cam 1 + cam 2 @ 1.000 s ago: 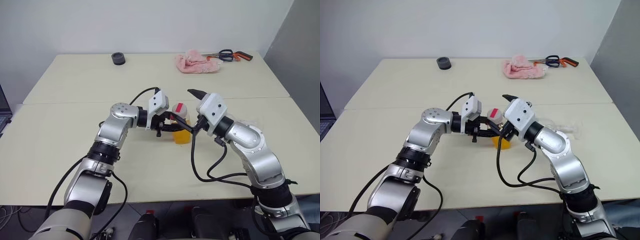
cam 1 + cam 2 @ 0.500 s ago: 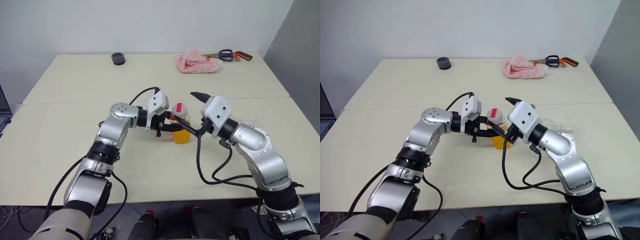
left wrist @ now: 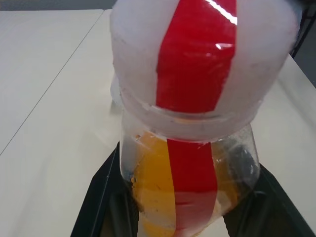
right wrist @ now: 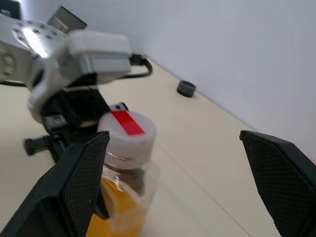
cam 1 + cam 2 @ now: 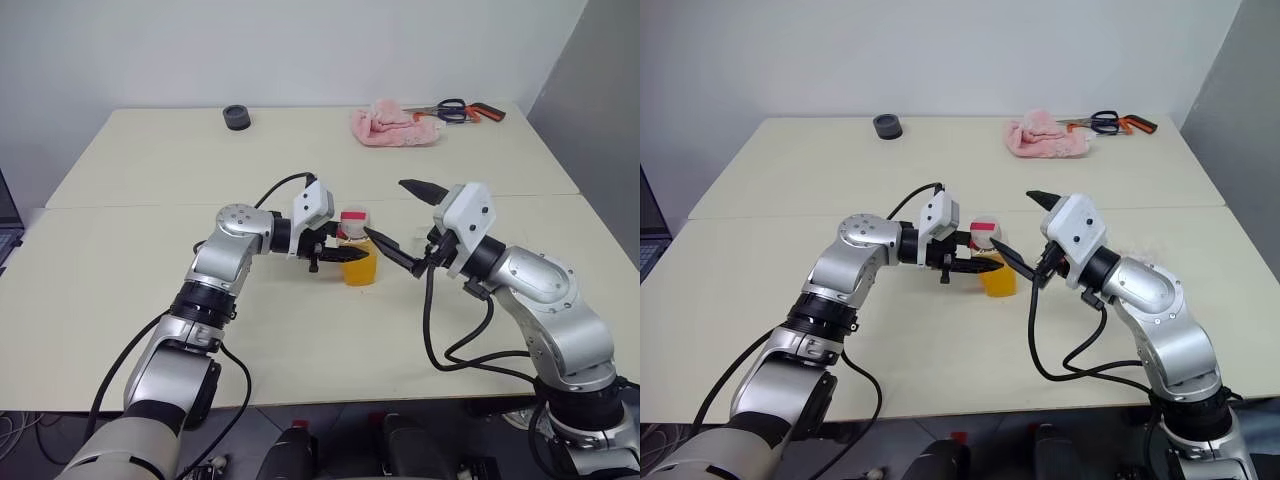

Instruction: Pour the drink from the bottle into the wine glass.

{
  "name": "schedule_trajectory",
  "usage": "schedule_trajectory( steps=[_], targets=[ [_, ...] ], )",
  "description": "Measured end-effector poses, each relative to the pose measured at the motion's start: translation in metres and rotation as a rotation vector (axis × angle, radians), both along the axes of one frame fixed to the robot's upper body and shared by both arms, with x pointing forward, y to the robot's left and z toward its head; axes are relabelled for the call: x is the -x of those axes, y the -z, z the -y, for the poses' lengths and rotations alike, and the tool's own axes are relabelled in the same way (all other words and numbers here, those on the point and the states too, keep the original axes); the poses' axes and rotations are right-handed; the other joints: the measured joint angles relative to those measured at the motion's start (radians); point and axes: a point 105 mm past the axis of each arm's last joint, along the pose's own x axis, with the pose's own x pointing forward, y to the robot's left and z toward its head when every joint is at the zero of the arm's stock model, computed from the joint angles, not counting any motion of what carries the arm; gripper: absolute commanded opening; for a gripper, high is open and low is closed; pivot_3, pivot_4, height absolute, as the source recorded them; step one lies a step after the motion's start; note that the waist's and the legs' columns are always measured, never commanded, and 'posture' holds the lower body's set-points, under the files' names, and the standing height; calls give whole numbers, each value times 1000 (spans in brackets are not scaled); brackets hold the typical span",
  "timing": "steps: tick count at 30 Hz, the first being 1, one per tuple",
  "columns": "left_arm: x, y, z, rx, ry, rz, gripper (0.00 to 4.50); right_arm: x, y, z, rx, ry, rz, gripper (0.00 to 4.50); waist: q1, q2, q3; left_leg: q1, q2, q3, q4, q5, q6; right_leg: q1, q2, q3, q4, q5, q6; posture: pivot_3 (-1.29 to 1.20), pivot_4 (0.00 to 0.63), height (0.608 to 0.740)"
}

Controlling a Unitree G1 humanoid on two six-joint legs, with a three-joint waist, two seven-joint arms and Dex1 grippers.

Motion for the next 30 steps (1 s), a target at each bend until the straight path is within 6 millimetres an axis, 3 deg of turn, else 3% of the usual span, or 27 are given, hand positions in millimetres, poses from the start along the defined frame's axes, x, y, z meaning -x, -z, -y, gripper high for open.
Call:
schedule_trajectory(
  steps=[13,22,30],
  targets=[
    [-1,0,0,1,1,3,1690,3,6,-19,12,-50,-22,4500,0,0,0,0,0,0,0,0,0,0,0,0,0,0,0,0,150,740],
    [-2,0,-1,0,4,-2,1690,-8,10,-32,64,-26,49,4500,0,0,0,0,0,0,0,0,0,0,0,0,0,0,0,0,150,740],
    [-2,0,0,0,5,-2,1690,-18,7,-31,60,13,72,4500,0,0,0,0,0,0,0,0,0,0,0,0,0,0,0,0,150,740]
  ],
)
